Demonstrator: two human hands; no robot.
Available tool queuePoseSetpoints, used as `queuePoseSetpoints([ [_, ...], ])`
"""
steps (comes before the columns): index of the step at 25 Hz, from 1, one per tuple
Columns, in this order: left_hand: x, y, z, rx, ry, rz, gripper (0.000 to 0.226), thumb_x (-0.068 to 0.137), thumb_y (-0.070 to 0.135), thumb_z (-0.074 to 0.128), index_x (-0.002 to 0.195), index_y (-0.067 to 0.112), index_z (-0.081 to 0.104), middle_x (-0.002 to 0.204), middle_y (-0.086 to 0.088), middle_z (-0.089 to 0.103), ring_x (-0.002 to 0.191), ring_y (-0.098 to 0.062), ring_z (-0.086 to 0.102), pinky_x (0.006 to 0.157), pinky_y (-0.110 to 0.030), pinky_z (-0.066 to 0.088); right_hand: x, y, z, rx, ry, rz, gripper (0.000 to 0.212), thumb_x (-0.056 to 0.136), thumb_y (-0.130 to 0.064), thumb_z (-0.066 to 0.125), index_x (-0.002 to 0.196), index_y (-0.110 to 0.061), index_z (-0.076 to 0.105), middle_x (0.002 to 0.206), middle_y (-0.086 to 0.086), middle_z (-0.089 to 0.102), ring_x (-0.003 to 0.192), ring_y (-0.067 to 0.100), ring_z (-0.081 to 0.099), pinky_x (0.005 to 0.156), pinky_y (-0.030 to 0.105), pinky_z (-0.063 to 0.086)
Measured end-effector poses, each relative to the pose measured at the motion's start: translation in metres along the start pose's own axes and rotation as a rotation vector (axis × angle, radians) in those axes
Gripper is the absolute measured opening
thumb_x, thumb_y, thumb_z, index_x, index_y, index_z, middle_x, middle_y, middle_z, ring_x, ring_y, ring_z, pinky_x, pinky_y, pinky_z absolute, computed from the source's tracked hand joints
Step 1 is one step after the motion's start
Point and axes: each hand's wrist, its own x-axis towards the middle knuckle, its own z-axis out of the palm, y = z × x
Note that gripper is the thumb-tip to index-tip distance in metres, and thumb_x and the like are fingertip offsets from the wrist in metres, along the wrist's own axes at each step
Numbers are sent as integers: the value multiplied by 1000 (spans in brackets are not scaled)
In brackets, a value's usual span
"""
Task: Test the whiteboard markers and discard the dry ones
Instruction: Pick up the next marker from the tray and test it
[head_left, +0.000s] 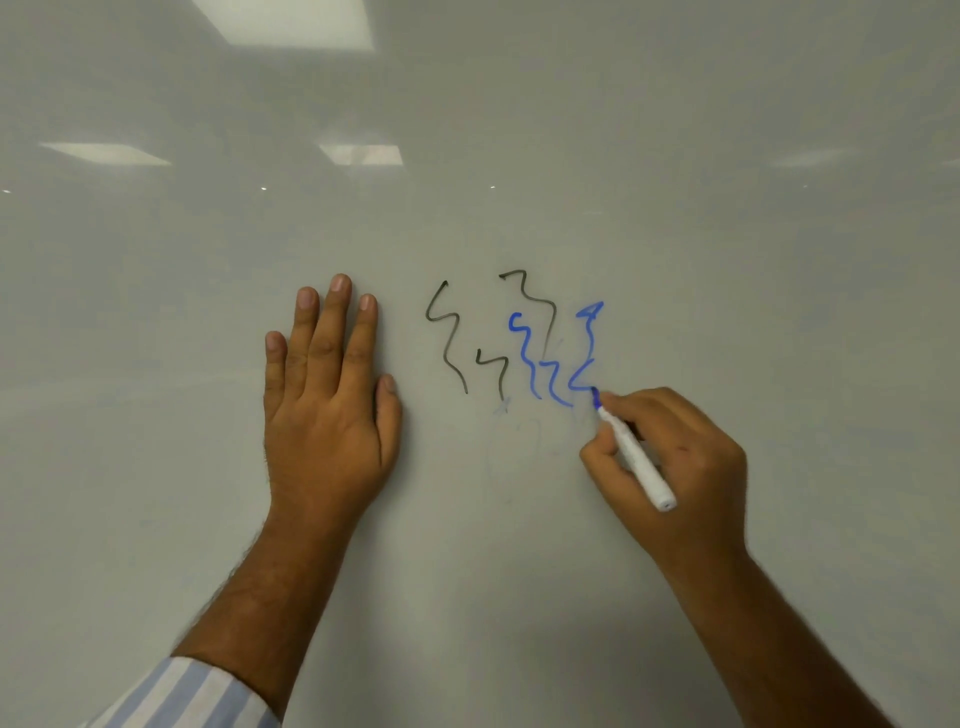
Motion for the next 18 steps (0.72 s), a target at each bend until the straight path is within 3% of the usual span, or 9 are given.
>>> queuePoseSetpoints([
  [3, -6, 0, -1, 9, -3, 5, 69, 99, 22, 47, 165, 13, 30, 174, -8, 22, 163, -27, 13, 131, -57, 13, -16, -7, -2, 28, -46, 85, 12, 81, -5, 67, 87, -11, 75, 76, 0, 64, 63, 23, 61, 56, 39, 51],
  [6, -14, -1, 0, 8, -14, 15, 72, 96, 21, 48, 165, 12, 31, 174, -8, 23, 163, -28, 15, 131, -58, 13, -35, -18, -1, 211, -160, 133, 13, 83, -5, 69, 91, -12, 76, 78, -5, 63, 63, 17, 60, 54, 37, 50],
  [11, -24, -3, -3, -62, -44, 27, 77, 87, 4, 48, 163, 8, 35, 172, -11, 26, 163, -28, 16, 132, -52, 12, -44, -24, 1, 412, -144, 287, 24, 84, -2, 67, 102, -16, 74, 79, -5, 67, 62, 18, 60, 58, 22, 50],
  [15, -30, -7, -6, -145, -35, 45, 69, 92, -15, 44, 157, 8, 45, 169, -12, 33, 161, -29, 24, 132, -51, 17, -62, -43, 11, 590, -80, 539, 20, 88, -9, 70, 97, -27, 68, 66, 8, 64, 57, 34, 61, 55, 41, 54],
  [18, -37, -10, -6, -245, -1, 41, 64, 93, -21, 40, 148, 6, 58, 162, -11, 46, 156, -28, 36, 130, -50, 24, -76, -56, 18, 591, -154, 559, 21, 90, -3, 80, 96, -23, 77, 73, -1, 68, 63, 22, 63, 59, 31, 50],
])
